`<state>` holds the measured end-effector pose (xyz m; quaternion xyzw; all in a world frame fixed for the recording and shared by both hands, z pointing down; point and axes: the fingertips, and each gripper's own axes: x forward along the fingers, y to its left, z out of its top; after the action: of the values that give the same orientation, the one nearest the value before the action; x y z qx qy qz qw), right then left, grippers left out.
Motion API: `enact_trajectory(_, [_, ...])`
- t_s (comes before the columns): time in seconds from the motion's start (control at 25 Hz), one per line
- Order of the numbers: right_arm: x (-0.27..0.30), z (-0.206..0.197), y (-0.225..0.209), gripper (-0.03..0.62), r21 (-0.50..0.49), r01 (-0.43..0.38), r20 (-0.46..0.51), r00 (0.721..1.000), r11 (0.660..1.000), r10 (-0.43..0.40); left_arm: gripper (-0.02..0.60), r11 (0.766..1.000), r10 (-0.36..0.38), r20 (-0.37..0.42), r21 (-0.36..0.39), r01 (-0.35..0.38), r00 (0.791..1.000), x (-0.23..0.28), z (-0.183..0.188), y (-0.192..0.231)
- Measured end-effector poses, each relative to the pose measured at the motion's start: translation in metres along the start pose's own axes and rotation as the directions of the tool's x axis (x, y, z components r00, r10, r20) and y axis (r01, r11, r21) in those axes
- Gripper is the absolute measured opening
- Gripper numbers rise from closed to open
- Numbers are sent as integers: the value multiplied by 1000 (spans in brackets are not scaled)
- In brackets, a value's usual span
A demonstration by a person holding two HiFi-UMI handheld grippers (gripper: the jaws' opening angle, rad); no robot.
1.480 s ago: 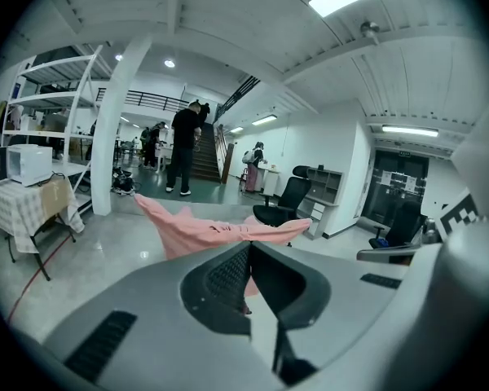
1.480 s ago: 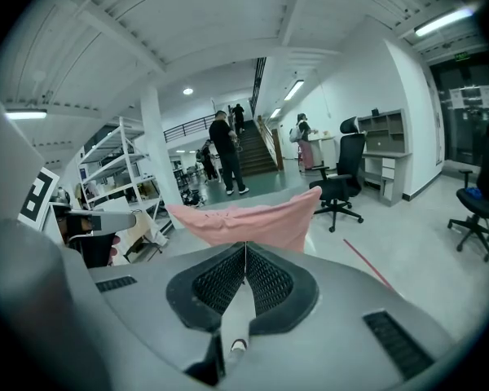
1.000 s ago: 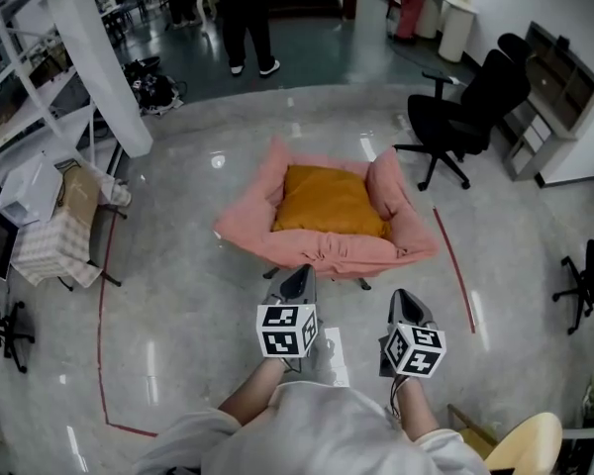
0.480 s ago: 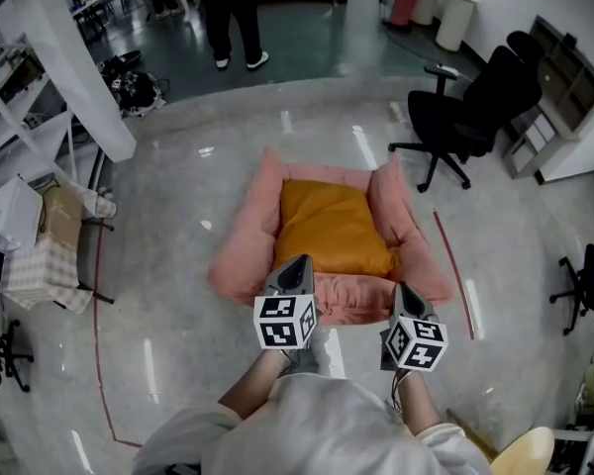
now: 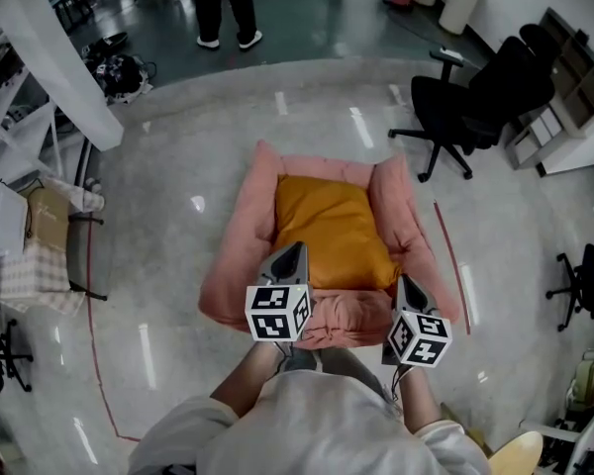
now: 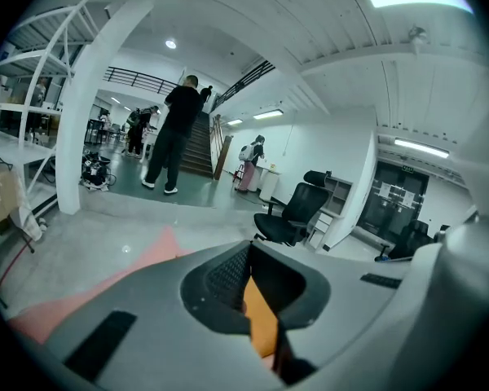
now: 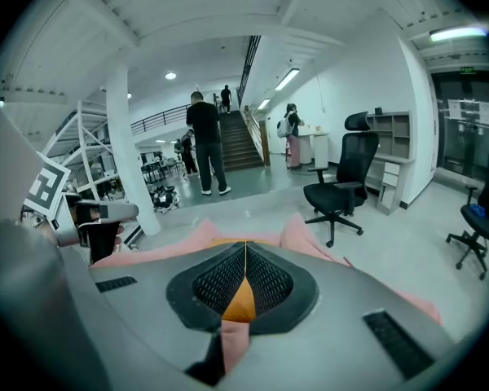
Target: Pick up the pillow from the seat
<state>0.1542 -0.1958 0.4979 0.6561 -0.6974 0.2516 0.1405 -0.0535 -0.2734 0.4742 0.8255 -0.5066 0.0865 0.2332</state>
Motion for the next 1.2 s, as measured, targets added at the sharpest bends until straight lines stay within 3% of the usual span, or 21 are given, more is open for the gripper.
enact_trajectory(0.28, [51,18,-9,29,-12,-63,-25,998,998,62,8,999,49,-65,-14,-50,997,34,-13,4])
enact_trajectory(0.52, [94,37,-10,29,-34,-87,-50,995,996,85,8,996,88,-89,1,-88,992,59,1,25])
enact_trajectory(0.84, [162,24,-27,32,-21,-121,-146,982,992,117,9,994,103,-190,-27,-110,976,107,-20,47])
enact_trajectory(0.88, [171,22,-28,32,-14,-128,-156,980,992,124,17,994,99,-204,-31,-108,974,114,-23,50])
enact_trajectory(0.96, [190,17,-29,34,-2,-144,-179,974,990,141,101,994,96,-231,-38,-107,968,128,-30,56])
enact_trajectory(1.08, [216,5,-32,39,12,-160,-222,962,987,158,111,992,103,-270,-39,-118,957,147,-42,66])
enact_trajectory(1.2, [238,-11,-38,113,29,-168,-277,946,985,170,142,992,95,-320,-46,-115,943,166,-57,74])
